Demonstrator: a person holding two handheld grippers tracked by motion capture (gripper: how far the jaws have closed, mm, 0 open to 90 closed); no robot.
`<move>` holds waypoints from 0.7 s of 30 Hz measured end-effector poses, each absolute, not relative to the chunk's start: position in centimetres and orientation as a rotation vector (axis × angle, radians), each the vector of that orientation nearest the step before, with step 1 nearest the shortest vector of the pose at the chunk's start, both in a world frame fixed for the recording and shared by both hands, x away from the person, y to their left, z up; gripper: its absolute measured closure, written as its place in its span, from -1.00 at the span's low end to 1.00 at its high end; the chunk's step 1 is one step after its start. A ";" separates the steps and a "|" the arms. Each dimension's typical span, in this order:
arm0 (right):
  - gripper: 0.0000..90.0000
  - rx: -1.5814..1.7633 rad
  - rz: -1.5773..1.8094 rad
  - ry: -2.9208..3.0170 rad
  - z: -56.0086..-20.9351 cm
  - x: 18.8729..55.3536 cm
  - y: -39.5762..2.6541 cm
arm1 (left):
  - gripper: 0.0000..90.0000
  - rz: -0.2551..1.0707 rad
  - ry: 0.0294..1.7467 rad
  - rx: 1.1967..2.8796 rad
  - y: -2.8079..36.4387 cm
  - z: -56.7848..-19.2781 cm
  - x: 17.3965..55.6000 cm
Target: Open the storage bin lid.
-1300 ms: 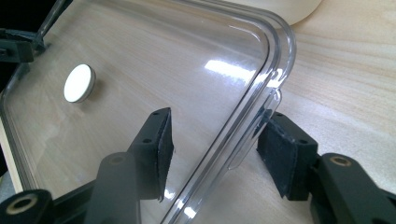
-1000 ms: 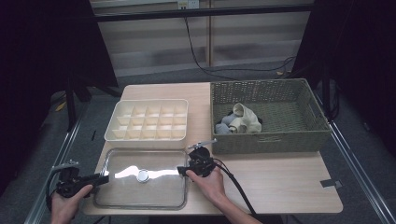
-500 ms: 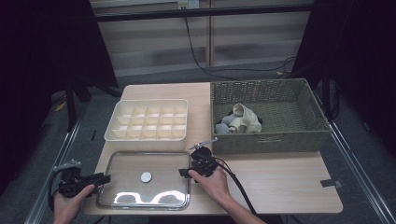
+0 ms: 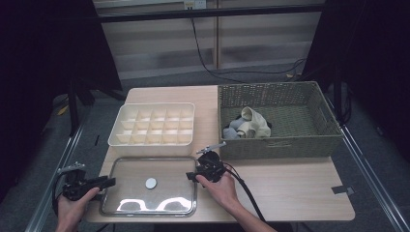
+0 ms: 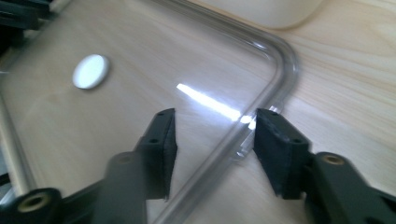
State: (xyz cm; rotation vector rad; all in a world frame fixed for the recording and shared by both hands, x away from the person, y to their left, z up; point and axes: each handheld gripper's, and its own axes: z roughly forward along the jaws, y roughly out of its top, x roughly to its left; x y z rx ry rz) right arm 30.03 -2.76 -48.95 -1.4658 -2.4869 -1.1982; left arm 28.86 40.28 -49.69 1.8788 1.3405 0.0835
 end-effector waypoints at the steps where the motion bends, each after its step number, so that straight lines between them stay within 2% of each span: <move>1: 0.09 -1.440 -1.213 -2.454 -49.0 30.1 -2.7 | 0.07 0.087 1.337 1.878 40.2 -49.7 28.9; 3: 0.08 -1.457 -1.206 -2.492 -49.0 30.0 -2.5 | 0.05 0.093 1.333 1.877 40.1 -49.7 28.9; 4: -0.02 -1.452 -1.209 -2.522 -49.0 30.1 -2.3 | 0.00 0.102 1.336 1.880 40.1 -49.7 28.8; 6: -0.06 -1.446 -1.220 -2.498 -49.0 30.1 -2.5 | -0.09 0.115 1.344 1.874 40.2 -49.6 28.7; 10: -0.05 -1.435 -1.251 -2.507 -48.6 30.3 -3.0 | -0.23 0.155 1.341 1.854 40.1 -49.0 28.3; 17: 0.00 -1.383 -1.331 -2.495 -47.7 30.4 -4.0 | -0.31 0.197 1.264 1.826 38.4 -47.1 27.2; 21: 0.05 -1.358 -1.351 -2.487 -47.2 30.4 -4.5 | -0.35 0.161 1.205 1.804 36.8 -46.8 26.9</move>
